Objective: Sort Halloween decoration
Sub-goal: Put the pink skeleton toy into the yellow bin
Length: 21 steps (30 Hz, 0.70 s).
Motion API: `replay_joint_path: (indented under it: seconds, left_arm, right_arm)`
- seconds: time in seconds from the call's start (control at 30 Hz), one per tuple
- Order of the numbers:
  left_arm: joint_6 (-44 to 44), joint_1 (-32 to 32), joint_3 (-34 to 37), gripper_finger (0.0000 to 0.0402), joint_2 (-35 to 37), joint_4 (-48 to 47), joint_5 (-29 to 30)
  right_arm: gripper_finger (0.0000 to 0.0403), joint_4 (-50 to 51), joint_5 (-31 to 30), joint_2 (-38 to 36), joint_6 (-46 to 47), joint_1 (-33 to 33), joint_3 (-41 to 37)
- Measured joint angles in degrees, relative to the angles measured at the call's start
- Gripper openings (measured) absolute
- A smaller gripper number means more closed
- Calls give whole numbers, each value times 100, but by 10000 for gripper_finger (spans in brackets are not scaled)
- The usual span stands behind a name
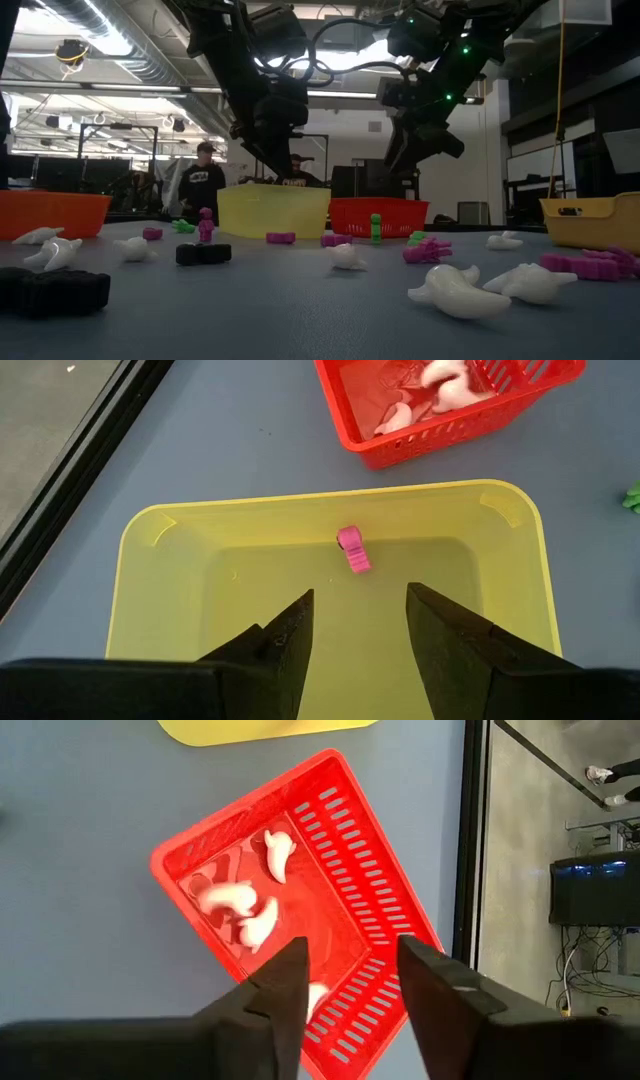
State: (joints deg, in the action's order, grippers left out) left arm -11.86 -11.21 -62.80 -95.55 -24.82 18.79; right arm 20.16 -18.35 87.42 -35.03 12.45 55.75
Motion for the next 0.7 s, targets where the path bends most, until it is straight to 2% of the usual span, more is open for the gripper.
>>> replay_joint_path:
  seconds: [0.2, 0.43, 0.7]
  left_arm:
    - [0, -1, -1, 145, 0, -2, 0]
    - [2, 1, -1, 145, 0, 85, 0]
    - [171, 53, -1, 145, 0, 1166, -72]
  right_arm:
    - [197, 2, 0, 0, 2, -1, 0]
    - [206, 7, 0, 0, 2, -2, 2]
    - [207, 9, 0, -2, 3, -4, 2]
